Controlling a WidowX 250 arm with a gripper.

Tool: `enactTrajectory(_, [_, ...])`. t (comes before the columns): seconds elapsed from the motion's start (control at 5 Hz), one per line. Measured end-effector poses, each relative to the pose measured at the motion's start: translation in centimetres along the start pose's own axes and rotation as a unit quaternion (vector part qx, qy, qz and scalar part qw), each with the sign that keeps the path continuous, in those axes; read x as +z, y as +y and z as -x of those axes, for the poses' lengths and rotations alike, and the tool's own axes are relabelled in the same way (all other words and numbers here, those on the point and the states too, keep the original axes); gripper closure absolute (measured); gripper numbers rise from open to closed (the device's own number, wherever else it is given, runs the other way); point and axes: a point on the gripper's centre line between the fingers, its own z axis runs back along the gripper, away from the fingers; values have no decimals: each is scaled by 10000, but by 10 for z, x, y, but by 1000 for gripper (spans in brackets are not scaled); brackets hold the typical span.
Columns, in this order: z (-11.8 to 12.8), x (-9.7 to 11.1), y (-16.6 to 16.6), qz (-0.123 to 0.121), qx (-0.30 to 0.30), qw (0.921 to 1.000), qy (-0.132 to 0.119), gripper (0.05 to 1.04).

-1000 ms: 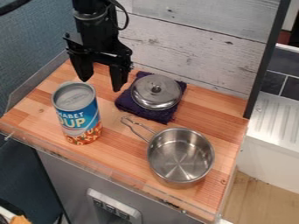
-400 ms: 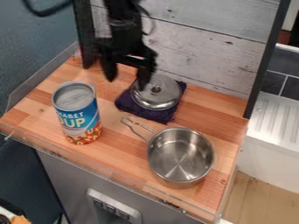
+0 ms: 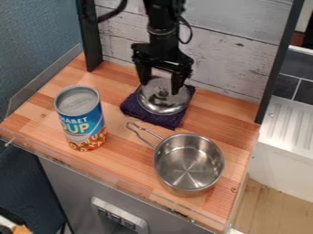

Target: Closed the pot

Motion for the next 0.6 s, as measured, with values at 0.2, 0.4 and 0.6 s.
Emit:
enactTrajectory(0.2, [-9, -15, 4, -132, 92, 9998, 105, 115])
enactTrajectory(0.4, [-11, -21, 5, -178, 74, 9997, 135, 305])
enactTrajectory(0.6, [-8, -22, 6, -205, -7, 9996, 174, 591])
